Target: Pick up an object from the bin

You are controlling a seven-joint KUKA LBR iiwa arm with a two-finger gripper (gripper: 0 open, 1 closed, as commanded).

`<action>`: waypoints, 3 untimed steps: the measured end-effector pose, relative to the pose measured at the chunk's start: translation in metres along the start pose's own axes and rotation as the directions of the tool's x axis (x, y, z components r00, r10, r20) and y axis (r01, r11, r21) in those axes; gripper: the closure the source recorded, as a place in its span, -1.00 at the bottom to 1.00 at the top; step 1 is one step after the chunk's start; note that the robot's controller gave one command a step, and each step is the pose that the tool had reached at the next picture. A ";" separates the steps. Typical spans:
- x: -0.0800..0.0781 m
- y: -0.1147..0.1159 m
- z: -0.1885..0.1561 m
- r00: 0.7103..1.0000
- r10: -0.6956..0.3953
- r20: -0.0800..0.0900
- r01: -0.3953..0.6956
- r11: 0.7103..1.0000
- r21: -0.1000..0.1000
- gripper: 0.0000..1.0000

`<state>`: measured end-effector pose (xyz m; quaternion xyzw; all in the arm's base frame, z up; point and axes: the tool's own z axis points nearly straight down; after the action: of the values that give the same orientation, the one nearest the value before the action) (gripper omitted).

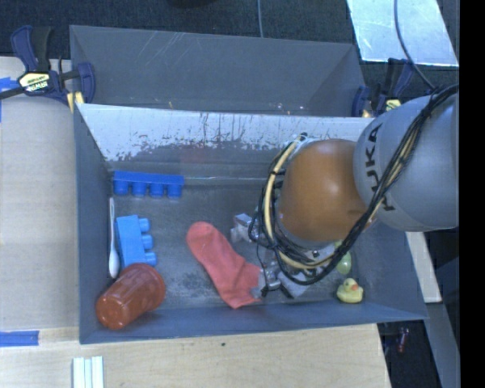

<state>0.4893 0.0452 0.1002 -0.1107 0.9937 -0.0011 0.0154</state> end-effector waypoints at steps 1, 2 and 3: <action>-0.001 0.010 0.009 0.999 -0.052 -0.002 0.052 0.999 0.000 -1.00; -0.004 0.009 0.025 0.999 -0.045 -0.002 0.045 0.999 0.000 1.00; -0.004 0.009 0.025 0.999 -0.045 -0.002 0.045 0.999 0.000 1.00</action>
Offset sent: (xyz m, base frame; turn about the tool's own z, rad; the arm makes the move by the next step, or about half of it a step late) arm 0.0029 0.0098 -0.0246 -0.0471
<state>0.4926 0.0545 0.0756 -0.1330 0.9910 -0.0018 0.0143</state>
